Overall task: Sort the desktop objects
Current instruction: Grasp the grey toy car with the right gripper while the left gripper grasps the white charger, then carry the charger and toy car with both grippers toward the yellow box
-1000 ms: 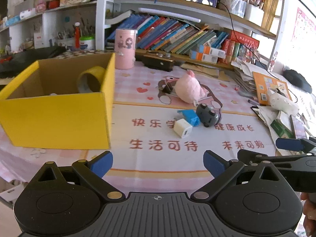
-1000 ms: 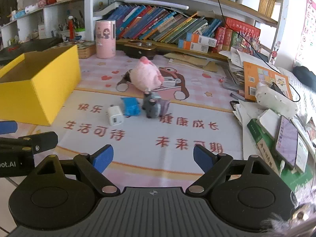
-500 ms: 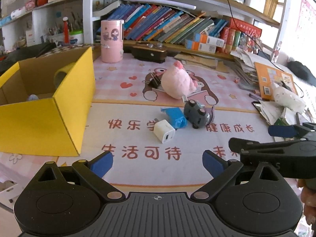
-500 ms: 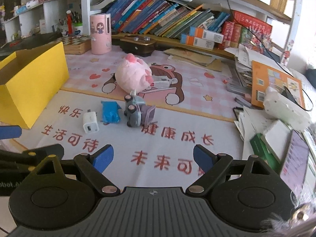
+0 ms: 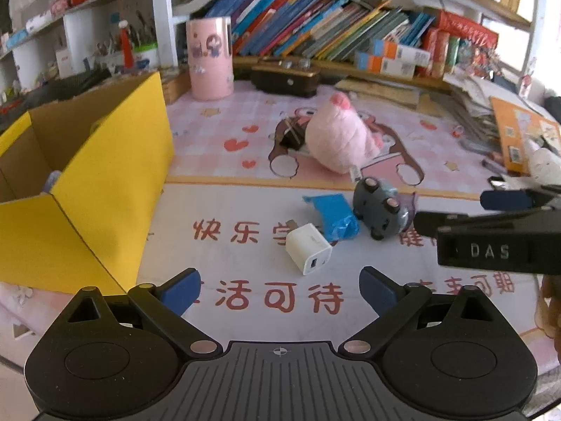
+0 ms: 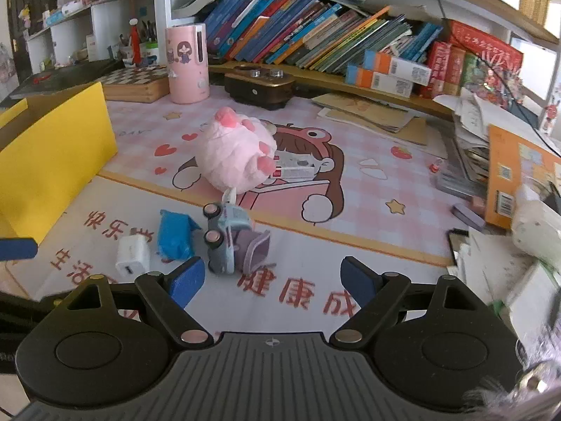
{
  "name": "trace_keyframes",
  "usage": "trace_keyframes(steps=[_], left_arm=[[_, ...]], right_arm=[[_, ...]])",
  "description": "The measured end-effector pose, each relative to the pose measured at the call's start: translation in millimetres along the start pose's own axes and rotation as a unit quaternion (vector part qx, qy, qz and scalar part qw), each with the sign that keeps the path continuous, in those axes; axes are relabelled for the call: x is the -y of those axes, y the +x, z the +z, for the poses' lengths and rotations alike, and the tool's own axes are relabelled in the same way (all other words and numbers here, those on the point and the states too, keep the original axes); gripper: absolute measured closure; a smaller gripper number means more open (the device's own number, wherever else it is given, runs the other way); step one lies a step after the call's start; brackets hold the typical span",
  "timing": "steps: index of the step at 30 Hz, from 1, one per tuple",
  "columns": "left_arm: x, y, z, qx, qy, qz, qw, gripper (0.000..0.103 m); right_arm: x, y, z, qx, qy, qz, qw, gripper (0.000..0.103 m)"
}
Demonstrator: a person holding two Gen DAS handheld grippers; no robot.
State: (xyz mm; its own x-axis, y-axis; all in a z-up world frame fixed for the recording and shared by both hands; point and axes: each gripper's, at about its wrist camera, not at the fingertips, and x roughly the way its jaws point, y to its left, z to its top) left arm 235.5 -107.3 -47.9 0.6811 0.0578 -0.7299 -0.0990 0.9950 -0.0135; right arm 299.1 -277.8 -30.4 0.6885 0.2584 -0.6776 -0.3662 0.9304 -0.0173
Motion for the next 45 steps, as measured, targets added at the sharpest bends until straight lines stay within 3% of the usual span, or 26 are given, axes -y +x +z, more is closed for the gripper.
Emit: trace_keyframes(steps=[11, 14, 17, 23, 29, 31, 36, 40, 41, 45], left_arm=[[9, 8, 3, -0.007, 0.008, 0.012, 0.9999, 0.005], [11, 10, 4, -0.006, 0.013, 0.012, 0.9998, 0.005], [13, 11, 5, -0.004, 0.016, 0.013, 0.9998, 0.005], [15, 17, 8, -0.002, 0.021, 0.017, 0.9996, 0.006], [21, 30, 13, -0.005, 0.032, 0.018, 0.9993, 0.019], [22, 36, 14, -0.008, 0.032, 0.021, 0.9992, 0.025], [26, 49, 16, -0.012, 0.029, 0.023, 0.9992, 0.050], [29, 55, 15, -0.010, 0.035, 0.016, 0.9992, 0.061], [29, 55, 14, -0.007, 0.035, 0.014, 0.9993, 0.068], [30, 53, 13, -0.003, 0.037, 0.009, 0.9993, 0.069]], right_arm=[[-1, 40, 21, -0.005, -0.036, 0.045, 0.998, 0.023], [-6, 46, 26, -0.012, -0.047, 0.055, 0.997, 0.037], [-9, 48, 30, -0.016, -0.047, 0.069, 0.996, 0.037], [-13, 66, 33, -0.035, -0.048, 0.057, 0.997, 0.042], [-6, 84, 30, -0.067, -0.024, 0.070, 0.995, 0.055], [-3, 82, 30, -0.070, -0.019, 0.072, 0.995, 0.056], [9, 67, 22, -0.061, -0.010, 0.056, 0.997, 0.056], [18, 52, 17, -0.058, -0.006, 0.059, 0.997, 0.056], [19, 49, 15, -0.059, -0.004, 0.060, 0.996, 0.056], [22, 41, 12, -0.063, 0.002, 0.068, 0.996, 0.056]])
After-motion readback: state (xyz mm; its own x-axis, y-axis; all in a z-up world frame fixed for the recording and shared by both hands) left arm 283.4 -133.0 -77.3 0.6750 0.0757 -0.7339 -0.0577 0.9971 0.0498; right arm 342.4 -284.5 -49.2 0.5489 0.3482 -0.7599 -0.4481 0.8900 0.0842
